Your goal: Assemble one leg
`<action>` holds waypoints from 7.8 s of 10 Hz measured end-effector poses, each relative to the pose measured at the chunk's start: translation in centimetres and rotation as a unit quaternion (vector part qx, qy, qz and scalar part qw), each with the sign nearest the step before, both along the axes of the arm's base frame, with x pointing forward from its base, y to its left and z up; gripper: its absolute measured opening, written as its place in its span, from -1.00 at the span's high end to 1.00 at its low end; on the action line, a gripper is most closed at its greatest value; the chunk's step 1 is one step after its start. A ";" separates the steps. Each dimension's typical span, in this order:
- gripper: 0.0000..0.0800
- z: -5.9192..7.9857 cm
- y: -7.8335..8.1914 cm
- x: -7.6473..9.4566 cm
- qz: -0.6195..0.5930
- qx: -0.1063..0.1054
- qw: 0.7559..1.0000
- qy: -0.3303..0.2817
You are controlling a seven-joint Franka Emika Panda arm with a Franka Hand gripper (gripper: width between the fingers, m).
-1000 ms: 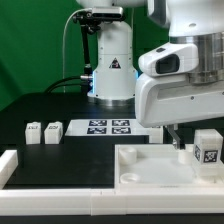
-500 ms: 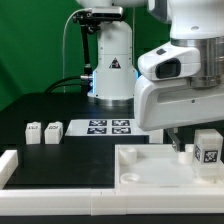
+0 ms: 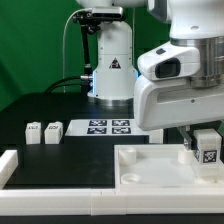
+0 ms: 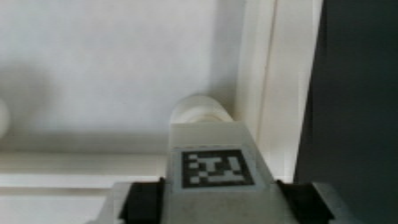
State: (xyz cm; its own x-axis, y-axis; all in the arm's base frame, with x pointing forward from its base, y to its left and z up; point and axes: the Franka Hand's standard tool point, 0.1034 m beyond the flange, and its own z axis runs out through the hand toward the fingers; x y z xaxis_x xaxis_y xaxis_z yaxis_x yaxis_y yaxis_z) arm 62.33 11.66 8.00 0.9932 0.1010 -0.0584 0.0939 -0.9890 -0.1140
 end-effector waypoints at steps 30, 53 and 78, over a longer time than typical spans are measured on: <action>-0.62 -0.3 0.8 0.7 0.058 0.004 0.998 -0.008; -0.62 -0.5 1.4 0.6 -0.063 -0.021 0.998 0.017; -0.57 -0.7 0.9 0.5 -0.485 -0.042 0.872 0.054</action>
Offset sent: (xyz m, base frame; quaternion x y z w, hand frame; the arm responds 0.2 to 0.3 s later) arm 0.0000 0.0000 0.0000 0.0000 0.0000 0.0899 0.9960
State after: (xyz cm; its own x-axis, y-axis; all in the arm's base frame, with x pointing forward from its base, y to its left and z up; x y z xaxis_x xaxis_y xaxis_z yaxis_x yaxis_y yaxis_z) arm 62.79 12.57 7.30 0.5975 -0.7923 -0.1236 -0.7980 -0.6027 0.0053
